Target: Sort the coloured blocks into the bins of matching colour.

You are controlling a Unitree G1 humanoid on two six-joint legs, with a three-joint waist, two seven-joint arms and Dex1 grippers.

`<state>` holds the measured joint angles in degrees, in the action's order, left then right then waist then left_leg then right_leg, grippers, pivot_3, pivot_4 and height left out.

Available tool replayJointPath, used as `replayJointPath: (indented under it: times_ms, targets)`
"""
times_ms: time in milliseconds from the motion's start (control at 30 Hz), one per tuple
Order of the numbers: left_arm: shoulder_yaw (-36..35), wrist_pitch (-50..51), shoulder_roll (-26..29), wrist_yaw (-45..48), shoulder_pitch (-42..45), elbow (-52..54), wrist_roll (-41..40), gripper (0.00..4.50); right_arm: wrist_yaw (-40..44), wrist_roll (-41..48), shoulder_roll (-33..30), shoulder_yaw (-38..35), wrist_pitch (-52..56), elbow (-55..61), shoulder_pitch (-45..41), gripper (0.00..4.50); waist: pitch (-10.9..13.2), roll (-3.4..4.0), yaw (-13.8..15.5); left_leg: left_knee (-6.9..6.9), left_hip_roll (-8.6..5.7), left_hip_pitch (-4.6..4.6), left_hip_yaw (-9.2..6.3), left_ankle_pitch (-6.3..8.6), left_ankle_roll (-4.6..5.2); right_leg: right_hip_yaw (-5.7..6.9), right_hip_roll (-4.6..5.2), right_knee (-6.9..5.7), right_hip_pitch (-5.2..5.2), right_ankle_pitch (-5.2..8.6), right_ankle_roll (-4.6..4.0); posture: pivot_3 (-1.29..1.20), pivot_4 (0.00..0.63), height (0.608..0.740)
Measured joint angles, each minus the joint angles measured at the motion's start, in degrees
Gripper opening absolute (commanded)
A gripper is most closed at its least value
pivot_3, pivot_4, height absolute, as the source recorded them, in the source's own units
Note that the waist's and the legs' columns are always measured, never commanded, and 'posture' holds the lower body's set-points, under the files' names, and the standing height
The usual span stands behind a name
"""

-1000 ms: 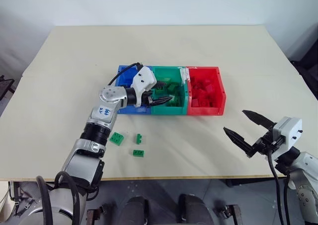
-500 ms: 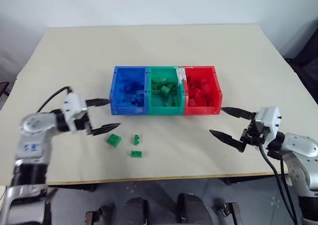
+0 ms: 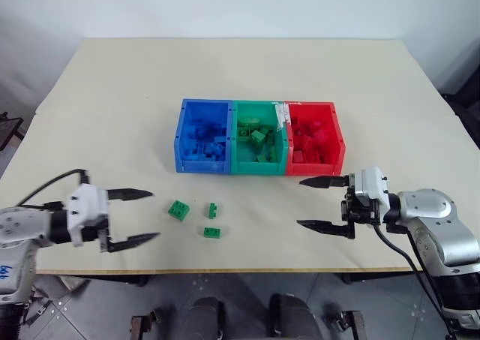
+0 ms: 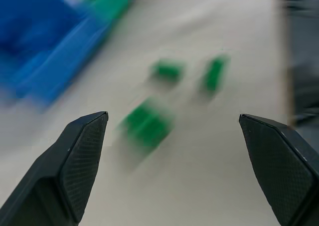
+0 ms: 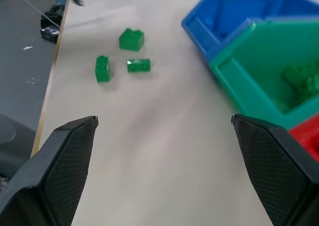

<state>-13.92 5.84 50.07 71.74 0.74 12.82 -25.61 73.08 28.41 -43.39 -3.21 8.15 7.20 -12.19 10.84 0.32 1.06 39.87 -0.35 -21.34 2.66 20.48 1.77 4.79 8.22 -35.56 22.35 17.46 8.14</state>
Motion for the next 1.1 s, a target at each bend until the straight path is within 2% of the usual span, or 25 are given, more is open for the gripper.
replayJointPath:
  times_ms: [100,200,333,467,633,800,1000,1100]
  targets:
    - [5.3,4.3,0.2,-1.2,2.4,4.8,0.4,4.48,1.0,-0.1,-1.5,-2.2,-1.3,-0.9,2.4,4.5,0.0,0.0,-0.1,-0.02,0.03,0.0,0.06,0.0,0.0,-0.01,-0.13,0.02,0.0,0.0,0.0,0.0,0.15,0.74]
    - [13.1,10.4,0.1,-5.0,7.2,9.1,4.3,4.48,1.8,-0.5,-3.4,-4.5,-3.0,-1.8,6.1,4.5,0.0,0.0,0.3,0.01,0.04,0.01,0.14,0.0,0.01,-0.04,-0.2,0.03,-0.02,-0.01,0.02,0.0,0.15,0.74]
    - [22.5,14.6,-3.4,-9.8,10.2,9.9,10.6,4.48,0.8,-0.6,-3.6,-6.5,-3.1,-1.4,9.6,4.5,0.0,0.0,0.2,0.03,0.14,0.03,0.33,0.0,0.01,-0.13,-0.31,0.06,0.0,-0.02,0.05,0.0,0.15,0.74]
    - [27.9,14.9,-4.6,-12.0,13.0,8.5,15.8,3.67,-1.2,-0.3,-3.6,-6.9,-2.8,1.9,11.7,4.5,0.0,0.0,0.2,0.06,0.29,0.04,0.37,-0.02,-0.08,-0.2,-0.49,0.1,0.02,-0.02,0.04,0.0,0.15,0.74]
    - [29.4,15.1,-5.0,-13.5,15.8,6.4,19.7,1.98,-3.6,0.1,-3.5,-7.6,-1.9,4.9,13.6,4.5,0.0,0.0,0.3,0.11,0.29,0.04,0.38,-0.02,-0.07,-0.29,-0.49,0.09,0.0,-0.02,0.05,0.0,0.15,0.74]
    - [30.3,15.2,-4.3,-11.9,16.2,6.6,19.9,0.5,-5.0,0.1,-3.5,-8.4,-1.7,6.2,14.3,4.5,0.0,0.0,0.3,0.11,0.3,0.07,0.37,-0.02,-0.07,-0.3,-0.49,0.09,-0.02,-0.02,0.05,0.0,0.15,0.74]
    - [29.4,17.4,-5.2,-10.6,16.8,5.7,17.5,0.51,-7.7,0.3,-2.4,-8.6,-0.9,6.8,14.7,4.5,0.0,0.0,0.3,0.11,0.31,0.06,0.37,-0.02,-0.07,-0.31,-0.49,0.07,0.0,-0.02,0.05,0.0,0.15,0.74]
    - [25.8,20.0,-11.0,-11.2,21.0,3.4,11.8,0.51,-11.6,2.4,0.3,-10.9,0.8,8.5,15.7,4.5,0.0,-0.02,0.8,0.25,0.25,-0.07,0.2,-0.04,-0.05,-0.26,-0.45,0.03,-0.01,-0.04,0.07,0.0,0.15,0.74]
